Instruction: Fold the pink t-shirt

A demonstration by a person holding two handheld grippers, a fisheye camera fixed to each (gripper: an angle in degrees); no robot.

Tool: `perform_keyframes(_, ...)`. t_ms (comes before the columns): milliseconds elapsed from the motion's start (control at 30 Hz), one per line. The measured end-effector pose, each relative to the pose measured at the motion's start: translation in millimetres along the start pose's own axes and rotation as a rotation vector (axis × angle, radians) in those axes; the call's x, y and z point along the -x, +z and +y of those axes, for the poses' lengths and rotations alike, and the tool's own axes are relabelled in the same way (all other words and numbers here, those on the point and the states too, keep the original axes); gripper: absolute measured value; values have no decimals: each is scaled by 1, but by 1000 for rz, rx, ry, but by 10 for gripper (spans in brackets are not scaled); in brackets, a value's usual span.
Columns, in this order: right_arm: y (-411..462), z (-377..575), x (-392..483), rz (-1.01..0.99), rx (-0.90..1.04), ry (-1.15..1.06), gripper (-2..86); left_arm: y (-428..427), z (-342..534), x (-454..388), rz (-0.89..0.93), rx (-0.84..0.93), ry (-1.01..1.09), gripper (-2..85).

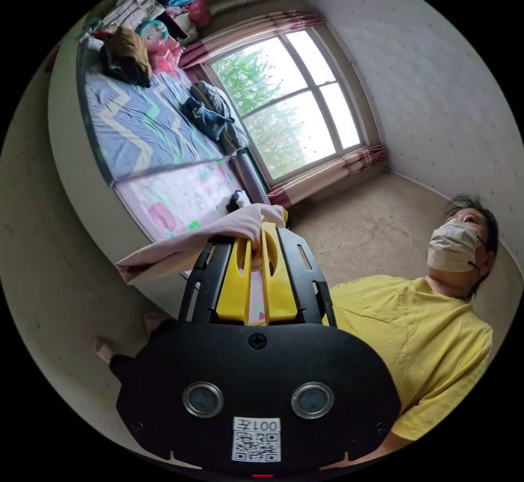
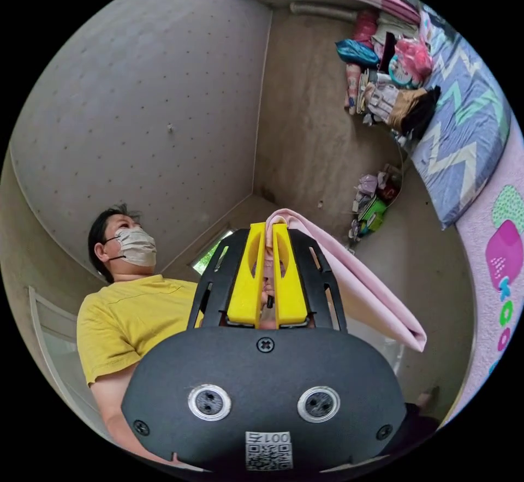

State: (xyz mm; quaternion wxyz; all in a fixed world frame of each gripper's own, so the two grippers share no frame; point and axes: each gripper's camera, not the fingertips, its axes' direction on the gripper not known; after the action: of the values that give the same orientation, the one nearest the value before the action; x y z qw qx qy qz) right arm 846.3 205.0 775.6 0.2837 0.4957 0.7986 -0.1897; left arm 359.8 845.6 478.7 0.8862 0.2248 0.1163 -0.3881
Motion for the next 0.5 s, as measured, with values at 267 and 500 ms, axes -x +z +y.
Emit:
perform_keyframes(267, 140, -56, -99, -62, 151, 40, 17, -119, -27, 28, -102, -49, 14, -8)
perform_keyframes(500, 194, -121, -196, -118, 218, 29, 15, -167, -134, 66, -136, -79, 20, -8)
